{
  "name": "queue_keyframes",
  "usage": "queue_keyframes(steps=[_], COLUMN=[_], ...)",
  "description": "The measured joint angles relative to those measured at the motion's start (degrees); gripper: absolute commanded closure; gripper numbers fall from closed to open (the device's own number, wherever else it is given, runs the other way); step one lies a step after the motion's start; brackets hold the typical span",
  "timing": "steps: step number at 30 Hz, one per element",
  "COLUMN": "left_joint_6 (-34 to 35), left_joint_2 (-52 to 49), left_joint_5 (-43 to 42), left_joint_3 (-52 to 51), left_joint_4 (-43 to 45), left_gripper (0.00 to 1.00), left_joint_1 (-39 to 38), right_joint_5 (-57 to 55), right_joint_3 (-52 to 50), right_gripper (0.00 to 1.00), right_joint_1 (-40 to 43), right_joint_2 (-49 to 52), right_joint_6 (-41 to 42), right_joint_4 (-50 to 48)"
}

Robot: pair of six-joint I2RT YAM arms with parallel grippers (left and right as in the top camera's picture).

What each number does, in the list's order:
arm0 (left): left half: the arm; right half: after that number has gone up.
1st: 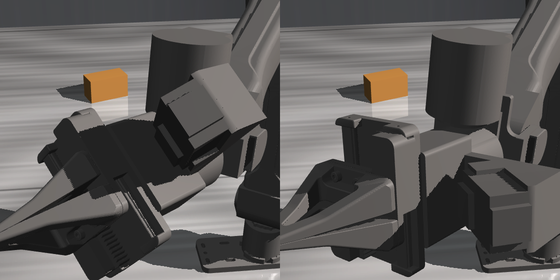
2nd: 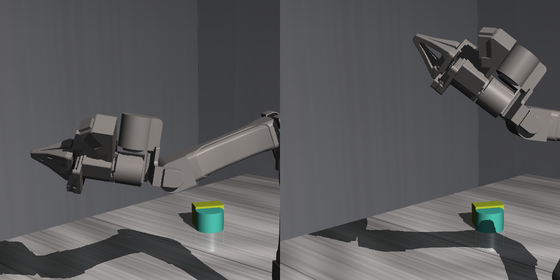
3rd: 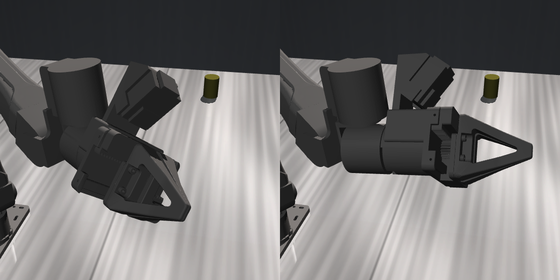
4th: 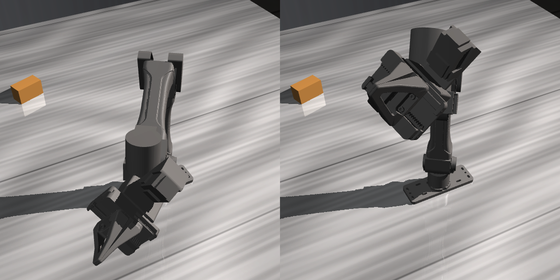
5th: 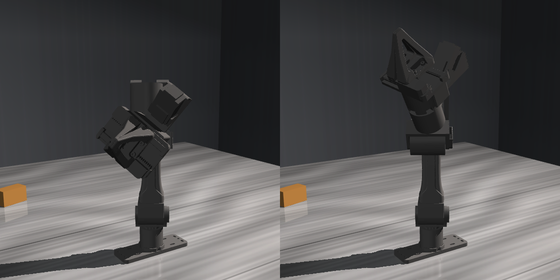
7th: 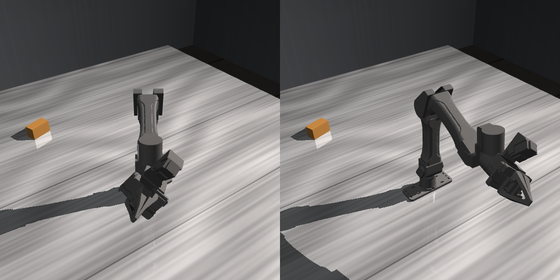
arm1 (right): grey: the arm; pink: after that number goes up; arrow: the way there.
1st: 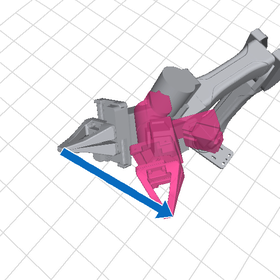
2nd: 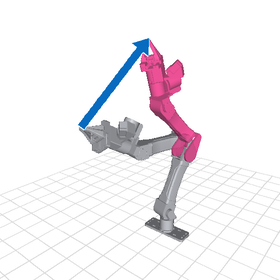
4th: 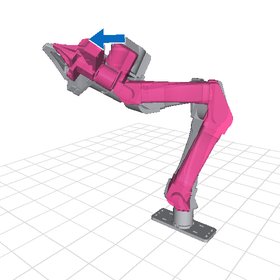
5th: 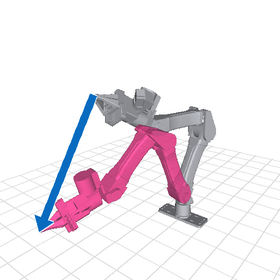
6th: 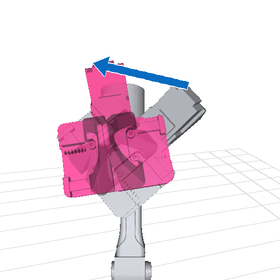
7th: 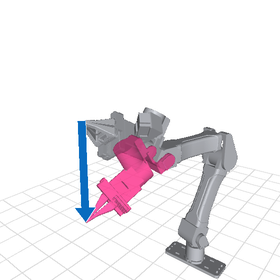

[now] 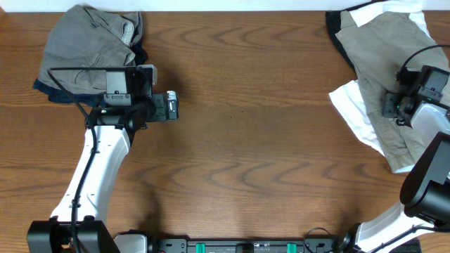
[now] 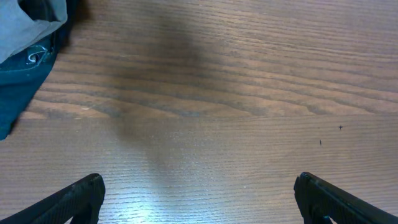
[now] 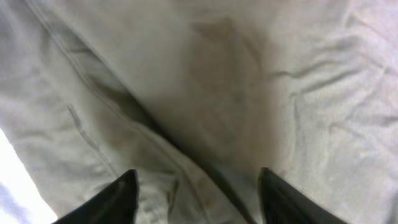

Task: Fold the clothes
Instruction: 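Reach the right gripper to the khaki shorts and grasp them, then drag the khaki shorts with the right gripper to the table center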

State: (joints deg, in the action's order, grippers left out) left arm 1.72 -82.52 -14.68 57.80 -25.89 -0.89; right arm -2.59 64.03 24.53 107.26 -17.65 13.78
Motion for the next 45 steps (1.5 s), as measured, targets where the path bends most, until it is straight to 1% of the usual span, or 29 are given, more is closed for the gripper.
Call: queue_keyframes(steps=[1,2,3,14,19,22,24,28,33,40,45], left_joint_6=[0.00,0.00,0.00,0.09,1.14,1.51,1.77,2.56,2.82,2.82,2.82], left_joint_2=[0.00,0.00,0.00,0.00,0.09,1.16,2.58,6.29,10.27,13.44,14.49], left_joint_5=[0.00,0.00,0.00,0.00,0.00,0.00,0.00,0.00,0.00,-0.02,-0.17], left_joint_3=[0.00,0.00,0.00,0.00,0.00,0.00,0.00,0.00,0.00,0.04,0.07], left_joint_4=[0.02,0.02,0.02,1.73,2.27,2.27,2.27,2.27,1.36,-1.62,-4.35], left_gripper=[0.02,0.02,0.02,0.01,0.02,0.02,0.02,0.02,0.02,0.02,0.02], left_joint_1=[0.00,0.00,0.00,0.00,0.00,0.00,0.00,0.00,0.00,0.39,3.58], right_joint_5=[-0.02,-0.07,-0.09,0.13,1.86,4.92,8.17,15.15,19.10,20.24,21.16], right_joint_3=[0.02,0.02,0.02,0.33,4.68,10.56,14.45,21.09,22.58,22.47,22.47], right_gripper=[0.82,0.93,0.99,0.99,0.99,0.99,0.99,0.99,0.99,0.99,0.99], right_joint_1=[0.11,0.26,0.37,0.46,-0.39,-2.08,-3.74,-9.88,-21.79,-38.18,-48.04], right_joint_2=[0.22,0.50,0.79,1.44,-0.63,-4.70,-7.39,-12.55,-13.46,-7.48,-0.72], right_joint_6=[-0.07,0.00,0.09,3.23,4.94,5.81,6.29,7.87,11.15,17.18,21.46], right_joint_4=[-0.07,-0.02,-0.04,0.79,11.15,19.76,23.37,26.95,25.83,16.92,8.59])
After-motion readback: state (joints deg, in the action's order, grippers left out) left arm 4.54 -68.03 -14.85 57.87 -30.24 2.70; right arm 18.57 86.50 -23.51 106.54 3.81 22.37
